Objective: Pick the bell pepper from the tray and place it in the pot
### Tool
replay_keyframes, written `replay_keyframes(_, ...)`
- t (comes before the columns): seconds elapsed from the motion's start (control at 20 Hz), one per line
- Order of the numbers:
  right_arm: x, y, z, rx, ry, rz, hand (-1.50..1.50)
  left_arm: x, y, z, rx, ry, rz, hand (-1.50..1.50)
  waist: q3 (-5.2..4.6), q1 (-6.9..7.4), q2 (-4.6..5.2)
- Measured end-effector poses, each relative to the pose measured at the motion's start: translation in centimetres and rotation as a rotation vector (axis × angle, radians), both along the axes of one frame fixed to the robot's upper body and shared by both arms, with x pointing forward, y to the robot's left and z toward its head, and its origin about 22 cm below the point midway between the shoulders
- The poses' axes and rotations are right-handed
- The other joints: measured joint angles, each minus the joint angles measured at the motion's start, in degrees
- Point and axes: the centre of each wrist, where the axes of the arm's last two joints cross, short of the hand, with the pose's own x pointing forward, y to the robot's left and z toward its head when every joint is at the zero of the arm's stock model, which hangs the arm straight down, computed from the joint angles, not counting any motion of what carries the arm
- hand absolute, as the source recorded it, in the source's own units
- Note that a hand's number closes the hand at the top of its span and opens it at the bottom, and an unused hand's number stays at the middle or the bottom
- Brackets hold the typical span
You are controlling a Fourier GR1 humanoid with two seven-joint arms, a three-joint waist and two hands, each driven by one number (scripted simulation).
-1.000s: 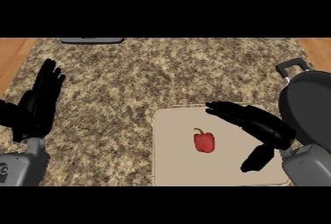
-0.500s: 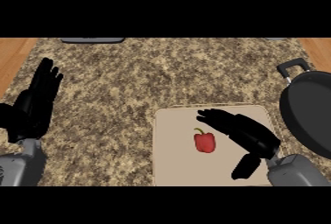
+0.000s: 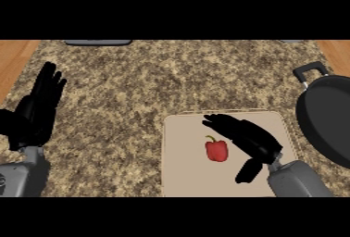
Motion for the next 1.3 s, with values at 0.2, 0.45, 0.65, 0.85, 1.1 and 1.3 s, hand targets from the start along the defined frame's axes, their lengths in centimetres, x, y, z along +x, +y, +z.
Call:
replay_keyframes(0.2, 0.2, 0.7, -1.2, -0.012, -0.005, -0.008, -1.5, 0.1, -0.3, -0.3, -0.003, -0.004, -0.002, 0.0, 0.01, -0.01, 0.01)
replay_keyframes(0.45, 0.9, 1.0, -2.9, -0.035, 0.003, -0.034, -1.5, -0.2, -0.1, -0.1, 0.002, -0.004, 0.0, 0.0, 0.01, 0.04, 0.01)
replay_keyframes(0.65, 1.7, 1.0, -3.1, -0.047, -0.006, -0.014, 1.5, -0.4, -0.4, -0.5, 0.001, 0.002, -0.002, 0.0, 0.0, 0.07, 0.0)
replay_keyframes(0.85, 2.6, 1.8, -3.4, -0.072, -0.061, 0.062, 1.5, 0.2, -0.5, 0.2, -0.007, 0.0, -0.002, 0.0, -0.18, 0.09, -0.13)
replay_keyframes(1.1, 2.0, 2.1, -3.6, -0.073, -0.09, 0.099, 1.5, -0.5, -0.8, -0.1, -0.002, 0.001, 0.002, 0.0, -0.35, -0.03, -0.35)
replay_keyframes(1.3, 0.9, 1.6, -4.3, -0.093, -0.091, 0.1, 1.5, -0.7, 0.6, -0.1, 0.0, 0.003, 0.003, 0.0, -0.53, -0.25, -0.64)
